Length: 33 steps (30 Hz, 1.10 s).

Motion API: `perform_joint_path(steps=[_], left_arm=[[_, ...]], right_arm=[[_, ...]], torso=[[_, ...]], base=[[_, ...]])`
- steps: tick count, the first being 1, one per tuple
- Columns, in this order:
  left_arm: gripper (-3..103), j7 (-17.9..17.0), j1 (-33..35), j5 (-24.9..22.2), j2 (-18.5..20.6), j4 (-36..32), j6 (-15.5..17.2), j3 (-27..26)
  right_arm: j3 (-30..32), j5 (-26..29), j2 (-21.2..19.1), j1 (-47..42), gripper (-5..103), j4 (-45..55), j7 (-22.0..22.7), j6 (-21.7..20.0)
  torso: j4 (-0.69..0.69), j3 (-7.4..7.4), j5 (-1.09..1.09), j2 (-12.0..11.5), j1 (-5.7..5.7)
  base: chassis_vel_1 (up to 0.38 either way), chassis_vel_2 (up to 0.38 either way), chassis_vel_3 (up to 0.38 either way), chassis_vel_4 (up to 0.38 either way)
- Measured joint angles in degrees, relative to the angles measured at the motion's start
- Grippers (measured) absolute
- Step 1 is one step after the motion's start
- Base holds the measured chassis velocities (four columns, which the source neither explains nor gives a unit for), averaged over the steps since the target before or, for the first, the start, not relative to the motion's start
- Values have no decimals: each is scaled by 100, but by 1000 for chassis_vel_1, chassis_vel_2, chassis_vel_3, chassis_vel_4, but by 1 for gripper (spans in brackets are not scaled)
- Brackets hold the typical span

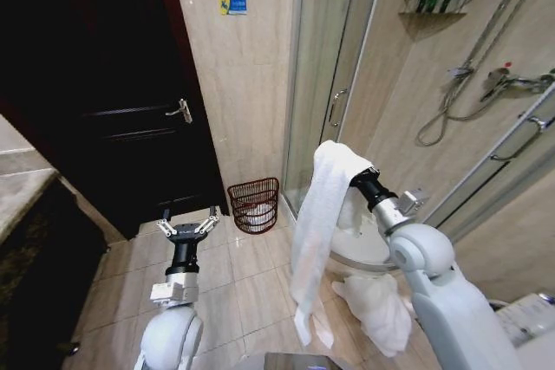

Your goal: Discard the used towel into the hamper.

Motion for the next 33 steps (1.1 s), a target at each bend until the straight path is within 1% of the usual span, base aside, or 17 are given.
perform_joint_path(steps=[6, 12, 17, 30, 33], left_arm=[[100, 0, -20, 6, -9, 25, 37, 65], [100, -25, -29, 35, -30, 67, 165, 130], [100, -36, -36, 40, -30, 68, 207, 132], [100, -41, -30, 22, -27, 63, 190, 77], [100, -60, -43, 17, -19, 85, 109, 61]], right_arm=[[-32, 1, 13, 39, 7, -74, 2, 21], [-106, 1, 25, 87, 7, -100, 1, 48], [-133, 10, 18, 138, 7, -110, 12, 50], [-149, 51, 28, 139, 7, -108, 47, 50], [-152, 55, 45, 162, 7, -127, 61, 61]], torso=[[0, 0, 1, 0, 0], [-1, 0, 0, 0, 1], [0, 0, 0, 0, 0], [0, 0, 1, 0, 1], [1, 0, 0, 1, 0]], base=[[62, 56, -66, -43], [52, 56, -53, -50], [49, 46, -14, -24], [66, 61, 34, 36], [106, 100, 84, 82]])
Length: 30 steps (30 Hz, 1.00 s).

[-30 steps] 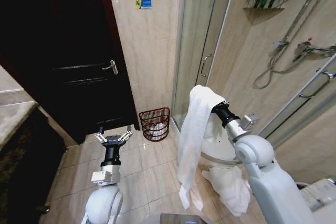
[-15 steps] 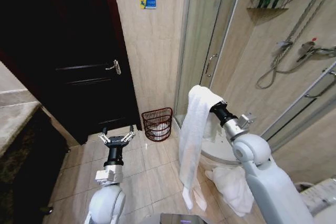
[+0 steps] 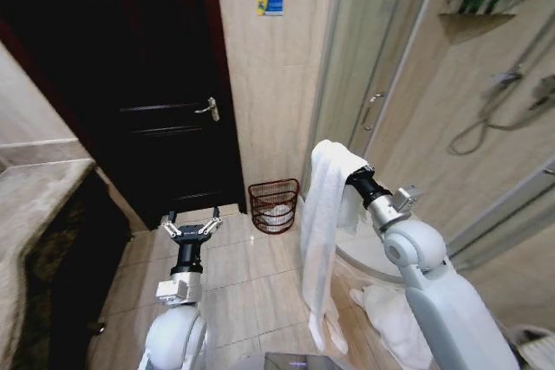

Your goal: Discard the used towel into the hamper.

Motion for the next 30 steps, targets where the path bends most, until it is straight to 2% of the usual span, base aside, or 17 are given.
perform_joint_path(steps=[3, 13, 30], left_arm=[[100, -49, -34, -2, 12, 53, -119, -17], [100, -39, -57, -19, 23, 52, -125, 33], [100, -26, -22, -7, 1, 20, -124, -3]], right_arm=[[2, 32, 15, 18, 7, -58, 54, 24], [-31, 95, 30, 66, 7, -134, 90, 108], [-265, 111, 37, 285, 7, -191, 171, 110]], torso=[[2, 0, 0, 0, 0], [-3, -1, 0, 1, -2], [-2, 0, 0, 0, 2]], base=[[74, 72, 70, 63], [-18, 11, 20, -12], [-132, 133, 137, -129]])
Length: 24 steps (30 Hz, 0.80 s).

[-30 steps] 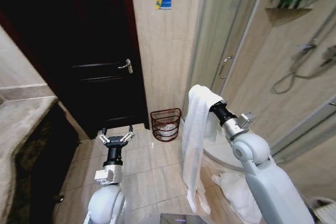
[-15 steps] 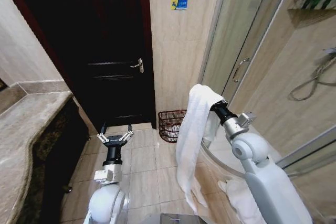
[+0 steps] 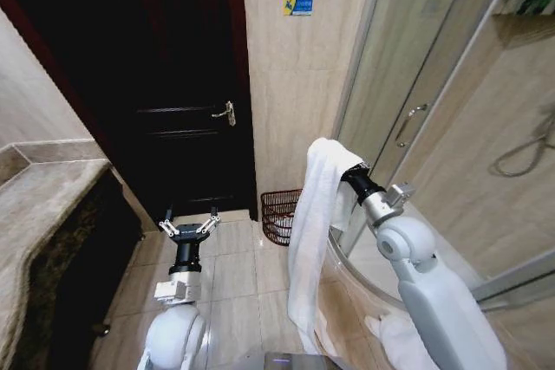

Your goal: Discard the used towel into the hamper.

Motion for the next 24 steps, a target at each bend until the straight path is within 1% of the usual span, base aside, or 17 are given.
perform_joint_path(steps=[5, 8, 9, 13, 14, 15, 17, 18, 19, 21, 24], left_arm=[[100, 3, 5, 11, -7, 9, -2, 11], [100, 8, 2, 22, -6, 37, -3, 19], [100, 8, 2, 22, -6, 37, -3, 19], [100, 17, 5, 25, 7, 47, 3, 9], [100, 17, 5, 25, 7, 47, 3, 9], [100, 20, 5, 25, 10, 52, 6, 4], [100, 26, 4, 25, 3, 68, 14, -6], [100, 26, 5, 25, -3, 78, 16, -9], [100, 26, 5, 25, -3, 78, 16, -9], [100, 28, 10, 25, -18, 93, 22, -10], [100, 40, 6, 24, 4, 162, 34, 15]], right_arm=[[-1, 177, -26, 194, 7, -30, 154, -79], [-138, 415, -118, 769, 7, -165, 374, -133], [-138, 415, -118, 769, 7, -165, 374, -133], [-403, 881, -303, 1872, 7, -423, 616, -225], [-403, 881, -303, 1872, 7, -423, 616, -225], [-459, 959, -331, 2065, 7, -482, 662, -241], [-631, 1234, -409, 2654, 7, -677, 795, -280], [-685, 1355, -436, 2920, 7, -773, 830, -297], [-685, 1355, -436, 2920, 7, -773, 830, -297], [-784, 1599, -504, 3504, 7, -946, 870, -373], [-906, 1816, -585, 4065, 7, -1082, 949, -461]], torso=[[-1, 1, 2, -1, 2], [-1, 0, 1, 0, -3], [-1, 0, 1, 0, -3], [1, -1, -2, 0, -5], [1, -1, -2, 0, -5], [0, -1, 0, 0, -4], [1, 0, 0, -1, -3], [1, 0, 0, -1, -2], [1, 0, 0, -1, -2], [1, 0, -2, -1, -1], [1, 0, 1, -1, -1]], base=[[-81, 58, 62, -52], [0, 0, 0, 0], [0, 0, 0, 0], [0, 0, 0, 0], [0, 0, 0, 0], [0, 0, 0, 0], [0, 0, 0, 0], [0, 0, 0, 0], [0, 0, 0, 0], [0, 0, 0, 0], [0, 0, 0, 0]])
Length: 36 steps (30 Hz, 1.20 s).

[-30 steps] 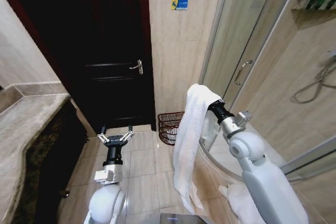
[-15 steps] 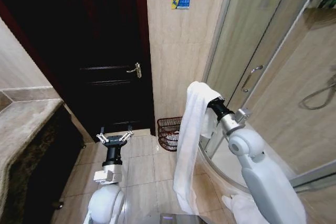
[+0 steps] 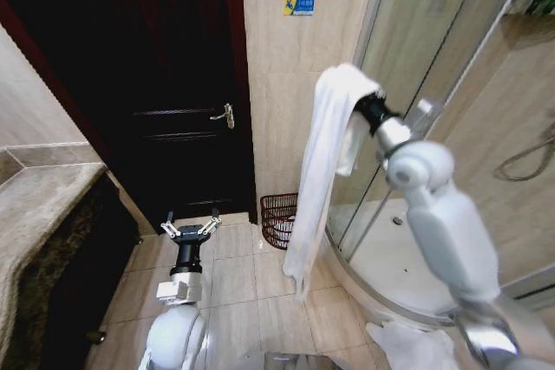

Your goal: Discard the used towel into the hamper.

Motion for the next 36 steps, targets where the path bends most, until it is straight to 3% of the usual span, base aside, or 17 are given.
perform_joint_path(steps=[9, 13, 20, 36], left_arm=[[100, 16, -76, -17, 39, 168, 41, 77], [100, 16, -50, -38, 31, 158, 29, 39], [100, 15, -44, -119, 34, 109, 5, -55], [100, 99, -12, -219, 40, 76, 81, -293]], right_arm=[[-494, 247, -51, 1155, 7, -552, 80, -118], [-933, 272, 239, 2265, 7, -1385, 78, -186], [-1255, 285, 634, 3213, 7, -2268, 65, -214], [-1423, 334, 772, 3608, 7, -2737, 30, -248]], torso=[[-2, 0, 1, 0, 0], [0, 0, -3, 0, 0], [1, -1, -3, 1, -2], [0, 0, 0, 0, 1]], base=[[0, 0, 0, 0], [0, 0, 0, 0], [0, 0, 0, 0], [-47, 48, 50, -54]])
